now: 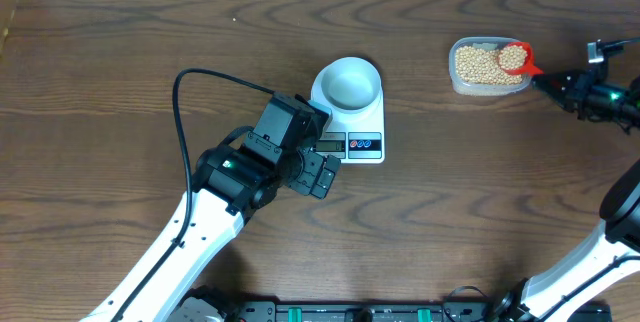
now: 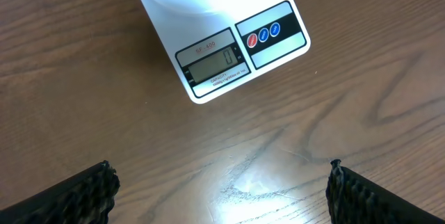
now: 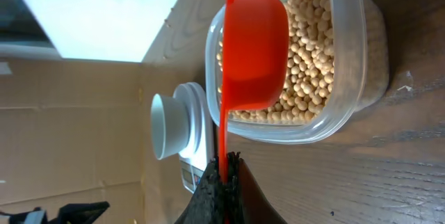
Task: Scoop item into bowl and weigh 50g on scale
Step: 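Tilt and lift the filled scoop out of the tub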
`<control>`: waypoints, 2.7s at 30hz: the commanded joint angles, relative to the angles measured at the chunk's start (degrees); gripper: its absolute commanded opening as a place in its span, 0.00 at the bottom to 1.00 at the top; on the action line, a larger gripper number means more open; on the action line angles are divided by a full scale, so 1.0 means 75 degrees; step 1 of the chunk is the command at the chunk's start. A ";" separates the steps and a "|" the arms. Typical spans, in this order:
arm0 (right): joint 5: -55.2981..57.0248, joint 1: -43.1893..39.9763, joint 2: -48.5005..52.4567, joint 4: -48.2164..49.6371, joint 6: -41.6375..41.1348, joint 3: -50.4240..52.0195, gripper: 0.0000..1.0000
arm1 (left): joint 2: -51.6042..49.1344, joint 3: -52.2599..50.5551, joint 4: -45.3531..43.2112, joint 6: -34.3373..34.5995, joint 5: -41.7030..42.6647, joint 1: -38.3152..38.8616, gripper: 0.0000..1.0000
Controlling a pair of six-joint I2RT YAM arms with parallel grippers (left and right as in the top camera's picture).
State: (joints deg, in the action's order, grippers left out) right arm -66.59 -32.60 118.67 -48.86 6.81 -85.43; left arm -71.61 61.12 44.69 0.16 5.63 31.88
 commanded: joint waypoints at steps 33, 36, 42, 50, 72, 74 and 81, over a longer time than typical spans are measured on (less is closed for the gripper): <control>-0.0603 -0.0108 0.0087 -0.0242 0.0309 0.0038 0.01 | 0.0020 0.0050 0.0015 0.0009 -0.0041 -0.0026 0.98; -0.0603 -0.0108 0.0087 -0.0239 0.0306 0.0038 0.01 | 0.0020 0.0050 0.0012 0.0006 -0.0041 -0.0026 0.98; -0.0597 -0.0108 0.0087 -0.0259 0.0367 0.0035 0.01 | 0.0020 0.0050 0.0012 0.0009 -0.0041 -0.0026 0.98; -0.0600 -0.0114 0.0087 -0.0297 0.0364 0.0035 0.01 | 0.0020 0.0050 0.0012 0.0006 -0.0041 -0.0026 0.98; -0.1151 -0.0300 0.0085 -0.0501 0.0545 0.0035 0.01 | 0.0020 0.0050 0.0015 0.0006 -0.0041 -0.0026 0.98; -0.1338 -0.0297 0.0085 -0.0516 0.0641 0.0035 0.01 | 0.0020 0.0050 0.0012 0.0006 -0.0041 -0.0026 0.98; -0.1871 -0.0195 0.0079 -0.0574 0.0708 0.0035 0.01 | 0.0020 0.0050 0.0012 0.0009 -0.0041 -0.0026 0.98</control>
State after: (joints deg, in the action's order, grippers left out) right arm -76.03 -34.63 118.67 -52.93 10.68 -85.43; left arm -71.61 61.12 44.69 0.16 5.65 31.88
